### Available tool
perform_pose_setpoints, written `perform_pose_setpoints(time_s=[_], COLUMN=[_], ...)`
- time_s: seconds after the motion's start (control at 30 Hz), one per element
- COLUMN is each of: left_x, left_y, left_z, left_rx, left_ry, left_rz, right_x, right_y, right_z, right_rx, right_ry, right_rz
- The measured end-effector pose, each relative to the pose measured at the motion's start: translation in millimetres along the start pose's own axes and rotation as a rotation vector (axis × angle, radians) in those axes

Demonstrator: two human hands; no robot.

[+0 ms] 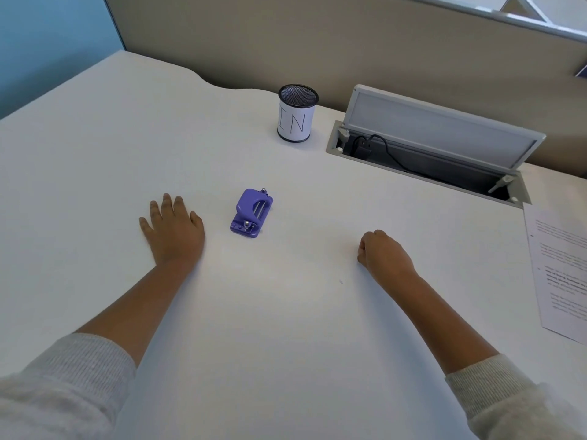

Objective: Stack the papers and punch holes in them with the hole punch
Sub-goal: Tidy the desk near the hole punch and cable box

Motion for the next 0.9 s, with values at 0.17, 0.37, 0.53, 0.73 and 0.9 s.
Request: perform_pose_setpoints(time_s=[0.17,0.37,0.53,0.73,0.9], left_x=[0,1,3,3,4], left_y=[0,0,1,2,2], left_z=[0,0,-1,-1,-1], left_rx=[-0.002,-0.004,0.003,0.007,0.001], left_ry=[-0.004,0.001,0.021,0.045,0.061], left_rz=[-0.014,-0.009,-0.004,-0.003,0.005], right_x=[3,-38,-59,-90,-120], right_y=[7,44,84,140,189], right_z=[12,-13,-44,-88,-126], right_rx=[-0.011,-0.109,-0.083,-0.140,-0.203], right_ry=[0.206,0.569,1.031,0.996,0.964], right_rz=[-0.033,0.034,-0.067,-0.016,0.133])
Point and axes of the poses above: each hand's wrist, its own y-axis towards the middle knuckle, its own x-axis out of the palm, z = x × y, the point moved 8 cm from there along y, towards the middle knuckle, and after that the axes turned 12 degrees about y, right-handed, at the moved point
